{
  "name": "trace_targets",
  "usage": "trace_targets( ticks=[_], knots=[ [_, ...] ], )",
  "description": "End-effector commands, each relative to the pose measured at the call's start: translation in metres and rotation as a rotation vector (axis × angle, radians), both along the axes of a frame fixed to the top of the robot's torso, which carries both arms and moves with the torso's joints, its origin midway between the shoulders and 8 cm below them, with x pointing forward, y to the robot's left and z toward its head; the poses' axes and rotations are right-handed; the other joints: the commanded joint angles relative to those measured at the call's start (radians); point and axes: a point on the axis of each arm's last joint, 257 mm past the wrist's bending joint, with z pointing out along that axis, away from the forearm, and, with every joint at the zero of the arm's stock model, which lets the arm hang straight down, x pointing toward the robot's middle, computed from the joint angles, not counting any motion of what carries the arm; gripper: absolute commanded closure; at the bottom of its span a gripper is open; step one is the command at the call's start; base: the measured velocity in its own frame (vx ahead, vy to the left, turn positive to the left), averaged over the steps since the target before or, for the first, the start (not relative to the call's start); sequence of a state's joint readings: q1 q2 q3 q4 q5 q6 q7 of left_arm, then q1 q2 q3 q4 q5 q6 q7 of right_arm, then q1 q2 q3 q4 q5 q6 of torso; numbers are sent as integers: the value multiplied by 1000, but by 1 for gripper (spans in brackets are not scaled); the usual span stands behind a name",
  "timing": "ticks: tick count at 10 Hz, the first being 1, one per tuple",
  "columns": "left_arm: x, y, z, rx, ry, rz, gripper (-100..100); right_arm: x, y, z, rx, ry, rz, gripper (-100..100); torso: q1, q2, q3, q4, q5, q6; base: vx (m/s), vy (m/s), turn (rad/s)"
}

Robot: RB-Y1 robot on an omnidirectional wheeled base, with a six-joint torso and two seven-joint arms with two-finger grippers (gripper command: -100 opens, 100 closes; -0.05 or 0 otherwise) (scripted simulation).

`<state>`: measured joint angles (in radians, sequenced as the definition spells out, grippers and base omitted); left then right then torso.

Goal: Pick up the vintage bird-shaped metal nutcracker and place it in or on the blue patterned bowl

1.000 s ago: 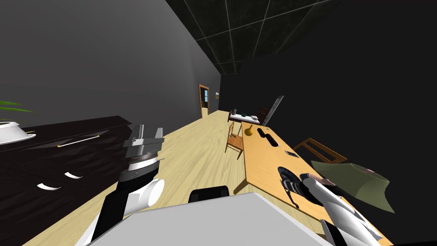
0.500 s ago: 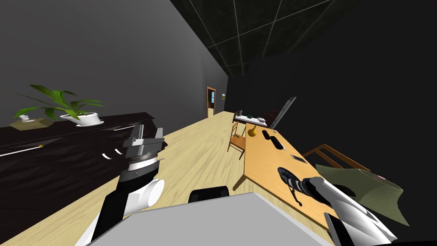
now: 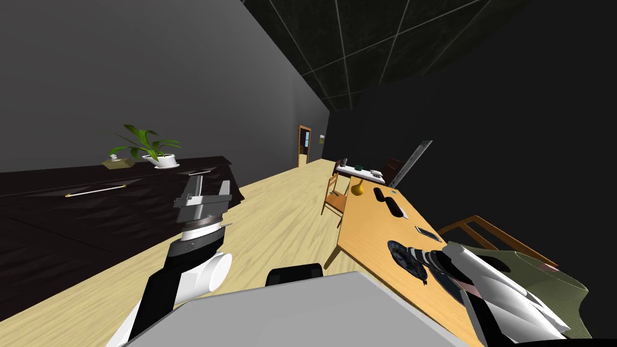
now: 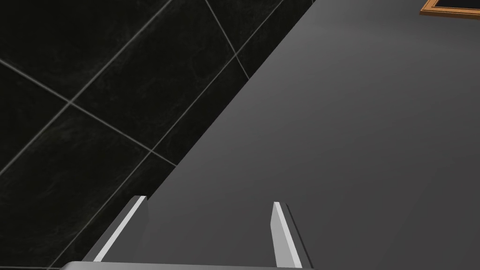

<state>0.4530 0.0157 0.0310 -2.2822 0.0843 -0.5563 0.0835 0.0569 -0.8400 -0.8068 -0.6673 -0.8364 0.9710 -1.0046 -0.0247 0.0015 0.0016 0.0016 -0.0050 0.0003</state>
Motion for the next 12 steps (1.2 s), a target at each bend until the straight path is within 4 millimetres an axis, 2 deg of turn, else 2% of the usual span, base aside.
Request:
trace_targets(
  ticks=[1, 2, 3, 7, 8, 9, 11, 12],
  knots=[
    [0, 0, 0, 0, 0, 0, 0, 4, -1, 5, 12, -7, -18, 100, 0, 0, 0, 0, 0, 0, 6, -207, 49],
    [0, 0, 0, 0, 0, 0, 0, 2, -1, 4, 5, -4, -10, 100, -1, -3, -1, -1, 0, 0, 5, -99, 23],
    [0, 0, 0, 0, 0, 0, 0, 4, -2, 6, 4, -7, -13, -100, 5, -3, -2, -1, -1, 0, 0, -20, 1],
    [0, 0, 0, 0, 0, 0, 0, 4, -2, 6, 3, -7, -12, -100, 13, -3, -2, -1, 1, 0, 0, -2, 0],
    [0, 0, 0, 0, 0, 0, 0, 4, -2, 6, 3, -7, -12, 0, 14, -3, -2, -1, 1, 0, 0, 0, 0],
    [0, 0, 0, 0, 0, 0, 0, 2, -12, 26, -1, -9, -18, -100, 14, -3, -2, -1, 1, 0, -14, 41, 38],
    [0, 0, 0, 0, 0, 0, 0, 1, -22, 46, -5, -9, -23, -100, 17, -2, -2, -1, 2, 0, -17, 58, 21],
    [0, 0, 0, 0, 0, 0, 0, 1, -22, 46, -5, -9, -23, -100, 18, -2, -2, -1, 2, 0, -8, 40, 9]
  ],
)
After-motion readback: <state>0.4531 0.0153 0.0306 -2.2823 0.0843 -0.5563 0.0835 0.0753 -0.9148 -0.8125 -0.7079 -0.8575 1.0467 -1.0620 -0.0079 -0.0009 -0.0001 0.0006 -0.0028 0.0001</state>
